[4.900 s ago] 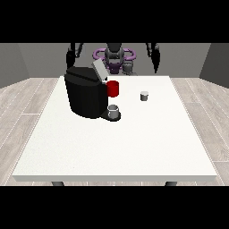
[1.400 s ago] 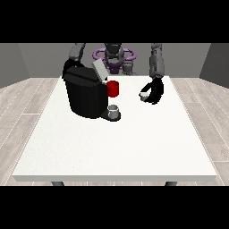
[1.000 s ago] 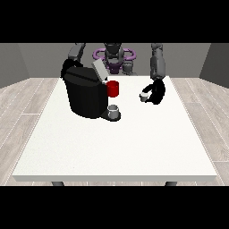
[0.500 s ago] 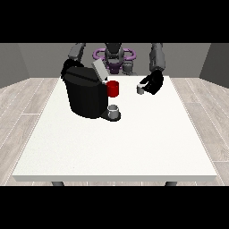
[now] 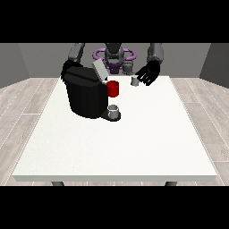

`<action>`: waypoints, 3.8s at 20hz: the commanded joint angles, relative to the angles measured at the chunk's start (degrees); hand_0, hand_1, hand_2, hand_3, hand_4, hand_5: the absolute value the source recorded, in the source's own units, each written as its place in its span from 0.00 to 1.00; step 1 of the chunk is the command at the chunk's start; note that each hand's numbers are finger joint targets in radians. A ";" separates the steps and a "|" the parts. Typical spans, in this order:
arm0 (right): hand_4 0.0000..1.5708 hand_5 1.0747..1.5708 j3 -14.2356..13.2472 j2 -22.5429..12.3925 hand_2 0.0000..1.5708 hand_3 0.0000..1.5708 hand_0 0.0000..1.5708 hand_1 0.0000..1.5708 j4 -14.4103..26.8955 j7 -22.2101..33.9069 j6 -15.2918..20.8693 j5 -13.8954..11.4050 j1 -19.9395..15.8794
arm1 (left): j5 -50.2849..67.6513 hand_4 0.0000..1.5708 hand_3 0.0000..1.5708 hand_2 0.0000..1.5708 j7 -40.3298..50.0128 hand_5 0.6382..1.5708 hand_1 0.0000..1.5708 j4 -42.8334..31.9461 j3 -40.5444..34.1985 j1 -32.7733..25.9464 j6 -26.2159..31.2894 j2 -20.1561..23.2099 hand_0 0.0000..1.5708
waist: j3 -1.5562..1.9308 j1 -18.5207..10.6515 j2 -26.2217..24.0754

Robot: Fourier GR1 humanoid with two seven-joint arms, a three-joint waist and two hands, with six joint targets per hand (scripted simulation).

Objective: Insert the coffee pod into the coffee machine and close the lid

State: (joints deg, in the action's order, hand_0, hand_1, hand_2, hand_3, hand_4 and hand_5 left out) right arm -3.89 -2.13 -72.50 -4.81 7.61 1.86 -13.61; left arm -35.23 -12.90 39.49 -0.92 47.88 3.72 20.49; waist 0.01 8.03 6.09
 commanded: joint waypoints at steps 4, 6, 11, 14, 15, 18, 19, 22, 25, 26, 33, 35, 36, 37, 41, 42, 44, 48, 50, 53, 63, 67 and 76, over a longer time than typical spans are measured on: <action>0.30 1.00 -1.10 0.21 0.00 0.00 0.00 0.00 0.29 -0.24 -0.03 1.55 -1.59 | 0.22 0.35 0.82 0.85 1.51 1.00 0.80 1.26 -1.82 4.77 3.78 2.48 0.80 | 0.00 0.98 0.27; 0.32 1.00 1.19 1.45 0.00 0.00 0.00 0.00 -0.76 -0.83 -0.16 0.75 0.33 | 0.68 0.34 0.82 0.85 3.44 1.00 0.80 0.17 -2.61 4.88 4.62 1.75 0.80 | 0.00 2.11 0.04; 0.33 1.00 3.12 2.03 0.00 0.00 0.00 0.00 -3.52 -1.23 0.41 -0.84 -2.96 | 1.31 0.33 0.79 0.82 3.81 1.00 0.79 -0.94 -6.15 11.58 3.79 6.11 0.79 | -0.01 5.24 4.73; 0.31 1.00 3.07 0.50 0.00 0.00 0.00 0.00 -6.06 3.06 0.03 -0.74 -3.44 | 1.97 0.31 0.76 0.79 3.85 1.00 0.77 -1.98 -7.48 13.38 5.19 7.99 0.77 | -0.02 7.42 4.32; 0.32 1.00 4.38 1.80 0.00 0.00 0.00 0.00 -5.65 1.62 0.69 -1.80 -2.88 | 1.55 0.30 0.76 0.80 6.69 1.00 0.79 -2.03 -7.31 15.06 5.39 7.61 0.79 | -0.01 7.64 3.89; 0.32 1.00 1.69 -1.71 0.00 0.00 0.00 0.00 -7.33 3.92 -1.43 0.14 -4.16 | 0.39 0.31 0.80 0.84 4.53 1.00 0.80 -1.83 -6.30 14.42 4.84 7.89 0.80 | -0.01 8.69 4.43; 0.33 1.00 2.52 0.30 0.00 0.00 0.00 0.00 -4.78 0.90 -0.42 -0.68 -3.89 | 1.06 0.33 0.80 0.84 6.12 1.00 0.80 -1.17 -6.88 17.57 5.21 7.27 0.80 | 0.01 8.41 6.43; 0.34 1.00 2.48 0.17 0.00 0.00 0.00 0.00 -6.22 2.79 2.15 -2.33 -5.29 | 0.39 0.33 0.80 0.85 4.70 1.00 0.82 -1.35 -6.26 16.56 4.23 6.19 0.82 | -0.01 7.92 6.31; 0.31 1.00 1.49 -0.07 0.00 0.00 0.00 0.00 -5.57 0.47 0.42 -0.51 -6.01 | -0.35 0.31 0.79 0.83 6.90 1.00 0.80 -1.55 -6.39 18.30 2.89 5.80 0.80 | 0.01 8.79 8.26; 0.29 1.00 3.29 1.45 0.00 0.00 0.00 0.00 -6.46 2.83 1.90 -1.71 -3.18 | -0.17 0.31 0.79 0.83 6.13 1.00 0.81 -1.77 -5.58 15.61 3.87 3.97 0.81 | -0.01 7.88 4.50; 0.33 1.00 3.11 -0.91 0.00 0.00 0.00 0.00 -9.45 4.97 -0.15 -0.97 -5.68 | 0.10 0.32 0.78 0.84 5.87 1.00 0.83 -4.99 -8.41 19.23 4.62 8.75 0.83 | -0.03 11.37 9.42; 0.34 1.00 3.07 2.01 0.00 0.00 0.00 0.00 -6.30 1.74 2.95 -1.89 -4.61 | -0.94 0.32 0.78 0.85 6.74 1.00 0.84 -3.11 -5.81 17.69 2.95 3.03 0.84 | 0.00 8.64 8.15; 0.34 1.00 0.88 -0.96 0.00 0.00 0.00 0.00 -5.44 0.50 -0.03 -0.19 -4.01 | -0.82 0.33 0.78 0.83 5.61 1.00 0.81 -2.21 -5.88 18.57 4.75 4.92 0.81 | 0.01 8.43 7.45; 0.33 1.00 -0.46 -2.16 0.00 0.00 0.00 0.00 -5.19 1.19 -0.46 0.55 -5.76 | -1.17 0.33 0.77 0.82 5.61 1.00 0.78 -2.29 -5.27 17.86 4.68 3.91 0.78 | 0.01 7.74 7.70; 0.33 1.00 2.27 1.31 0.00 0.00 0.00 0.00 -7.22 2.58 2.71 -1.28 -3.94 | -1.11 0.32 0.75 0.80 5.35 1.00 0.75 -3.88 -6.05 18.87 5.88 5.28 0.75 | -0.01 9.05 7.68; 0.32 1.00 2.85 1.40 0.00 0.00 0.00 0.00 -6.95 2.07 1.82 -1.20 -2.52 | -1.58 0.31 0.75 0.80 6.90 1.00 0.75 -3.38 -5.75 18.54 4.60 4.09 0.75 | 0.00 8.86 5.97; 0.33 1.00 0.42 -0.38 0.00 0.00 0.00 0.00 -6.24 1.72 0.74 0.47 -5.42 | -0.86 0.31 0.76 0.80 5.79 1.00 0.75 -3.55 -6.48 20.59 6.62 5.61 0.75 | 0.00 8.76 8.84; 0.31 1.00 2.20 0.81 0.00 0.00 0.00 0.00 -9.83 3.32 1.82 -0.31 -4.90 | -1.70 0.33 0.77 0.81 5.23 1.00 0.77 -5.16 -6.92 18.89 3.85 5.64 0.77 | -0.02 10.26 8.83; 0.29 1.00 0.36 -1.03 0.00 0.00 0.00 0.00 -7.66 2.54 0.58 0.48 -4.16 | -2.14 0.32 0.75 0.79 5.52 1.00 0.74 -4.71 -5.69 17.56 5.40 4.54 0.74 | 0.00 8.28 7.61; 0.29 1.00 1.09 -0.35 0.00 0.00 0.00 0.00 -6.55 -1.07 0.28 -0.23 -0.58 | -2.91 0.31 0.75 0.80 4.91 1.00 0.75 -3.70 -5.05 16.00 2.53 2.54 0.75 | 0.01 8.38 7.26; 0.26 1.00 0.22 -0.60 0.00 0.00 0.00 0.00 -7.92 2.92 1.22 0.71 -6.11 | -2.29 0.29 0.72 0.79 5.78 1.00 0.77 -5.51 -6.60 19.98 5.57 4.12 0.77 | -0.01 9.25 9.58; 0.25 1.00 -1.37 -1.92 0.00 0.00 0.00 0.00 -3.90 2.31 1.14 0.59 -3.91 | -4.07 0.29 0.65 0.75 5.65 1.00 0.73 -3.95 -4.24 17.62 5.58 2.49 0.73 | 0.00 6.37 7.34; 0.30 1.00 -0.20 -0.93 0.00 0.00 0.00 0.00 -6.95 1.98 0.69 1.19 -4.20 | -4.91 0.23 0.61 0.71 5.35 1.00 0.67 -4.67 -4.99 18.96 5.09 4.25 0.67 | 0.00 8.30 7.37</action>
State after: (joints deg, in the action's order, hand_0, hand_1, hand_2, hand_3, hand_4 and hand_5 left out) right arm -3.56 -2.56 -79.47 -2.98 9.24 2.12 -18.26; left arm -39.41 -8.03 34.66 -6.47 66.96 8.68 25.13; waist 0.06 16.25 14.82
